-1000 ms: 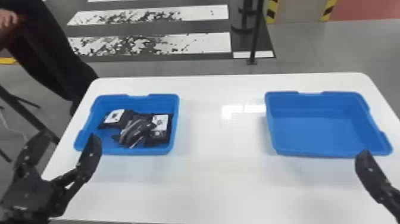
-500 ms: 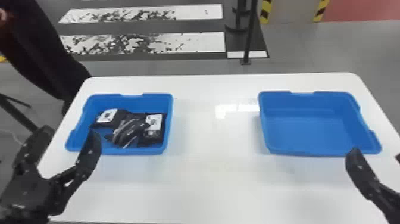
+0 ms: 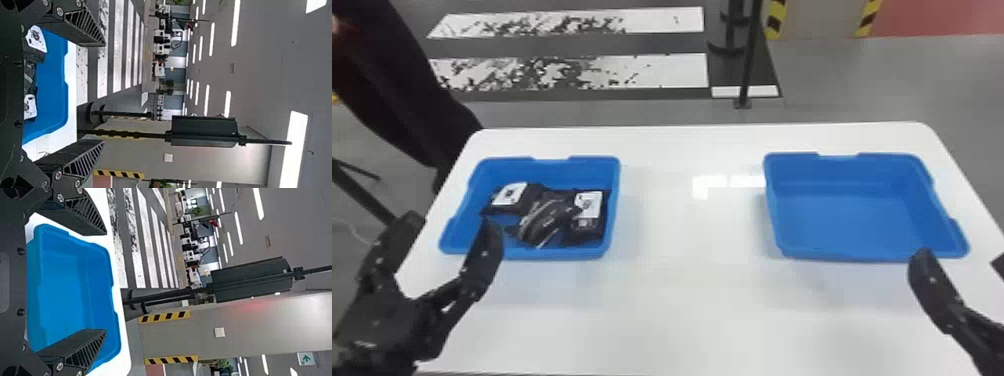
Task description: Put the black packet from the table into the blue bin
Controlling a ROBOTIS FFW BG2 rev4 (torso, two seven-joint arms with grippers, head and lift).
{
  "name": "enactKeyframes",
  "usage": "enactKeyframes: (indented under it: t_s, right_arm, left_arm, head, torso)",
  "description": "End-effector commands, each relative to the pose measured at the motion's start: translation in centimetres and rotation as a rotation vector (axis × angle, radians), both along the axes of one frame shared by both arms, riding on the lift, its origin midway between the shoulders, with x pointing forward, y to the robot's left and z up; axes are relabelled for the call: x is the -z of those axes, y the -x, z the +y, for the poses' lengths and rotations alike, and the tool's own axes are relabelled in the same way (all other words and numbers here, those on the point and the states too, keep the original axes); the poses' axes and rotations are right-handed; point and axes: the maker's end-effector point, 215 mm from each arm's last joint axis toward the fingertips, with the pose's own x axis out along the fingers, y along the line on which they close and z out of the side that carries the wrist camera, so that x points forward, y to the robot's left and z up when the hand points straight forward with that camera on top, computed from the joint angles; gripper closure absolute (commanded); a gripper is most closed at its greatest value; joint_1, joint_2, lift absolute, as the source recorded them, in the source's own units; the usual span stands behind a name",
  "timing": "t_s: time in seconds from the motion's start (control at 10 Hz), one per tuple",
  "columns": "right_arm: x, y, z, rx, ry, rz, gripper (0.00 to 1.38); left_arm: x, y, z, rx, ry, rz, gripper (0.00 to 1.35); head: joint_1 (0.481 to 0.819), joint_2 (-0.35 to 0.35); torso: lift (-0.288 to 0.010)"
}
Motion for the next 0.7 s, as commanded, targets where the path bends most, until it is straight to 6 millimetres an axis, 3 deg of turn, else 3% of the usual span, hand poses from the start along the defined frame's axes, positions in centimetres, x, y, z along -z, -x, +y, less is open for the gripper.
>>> enactKeyframes:
  t_s: [0.0,0.6]
  right_arm:
    - [0.0,0.0,-0.01,0.001,-0.001,0.0,0.13]
    - [-0.01,-0.13,0.1,-0.002,0.001,-0.002,0.13]
  left_arm:
    - [0.0,-0.14,-0.36,0.007,0.006,-0.001,0.16]
    - [-0.39,-0.26,-0.29,0.007,0.014,-0.013,0.16]
  head:
    - [0.695,0.056]
    - [0.695,0.051]
  torso:
    - [-0.11]
    - [-0.11]
